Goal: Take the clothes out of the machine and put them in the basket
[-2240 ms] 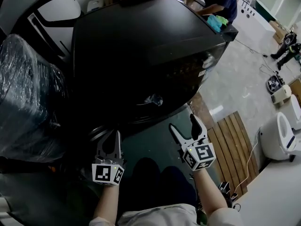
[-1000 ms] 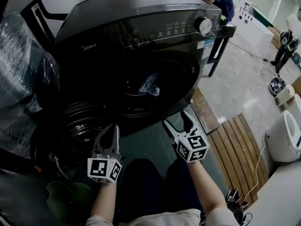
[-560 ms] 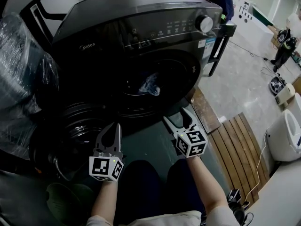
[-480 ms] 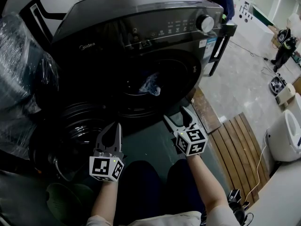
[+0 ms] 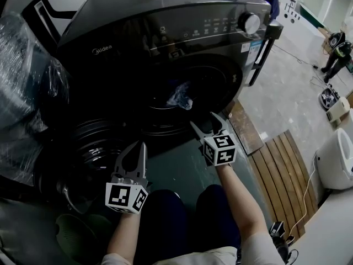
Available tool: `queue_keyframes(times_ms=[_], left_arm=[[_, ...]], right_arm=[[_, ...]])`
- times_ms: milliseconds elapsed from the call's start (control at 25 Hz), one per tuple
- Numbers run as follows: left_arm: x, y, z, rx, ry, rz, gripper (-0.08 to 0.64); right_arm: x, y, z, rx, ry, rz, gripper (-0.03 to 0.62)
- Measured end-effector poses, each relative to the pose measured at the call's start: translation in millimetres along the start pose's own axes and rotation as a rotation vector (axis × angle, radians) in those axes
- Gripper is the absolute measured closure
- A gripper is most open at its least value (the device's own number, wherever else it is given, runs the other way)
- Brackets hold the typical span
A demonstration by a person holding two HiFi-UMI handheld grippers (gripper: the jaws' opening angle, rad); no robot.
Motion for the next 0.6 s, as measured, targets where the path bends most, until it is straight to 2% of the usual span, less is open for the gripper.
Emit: queue_keyframes(times_ms=[240, 600], left_arm=[[1.7, -0.4, 0.5, -0.029, 0.002, 0.01, 0.54], [1.0, -6.3, 4.4, -0.041, 0.011, -0.04, 0.54]], right_arm=[[-4.6, 7.4, 35.3, -0.005, -0.034, -0.001, 0.259], [-17.1, 21.7, 87.5, -0.016, -0.1, -0.002, 0.267]])
Point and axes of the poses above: the fingertips, and each gripper's own axes: z forward along the fingers, y to its right, x out of its top, the point moved 8 cm from there along -z, backward along the fingers, and after that the axes turned 3 degrees about -z, right-handed, at the moved point
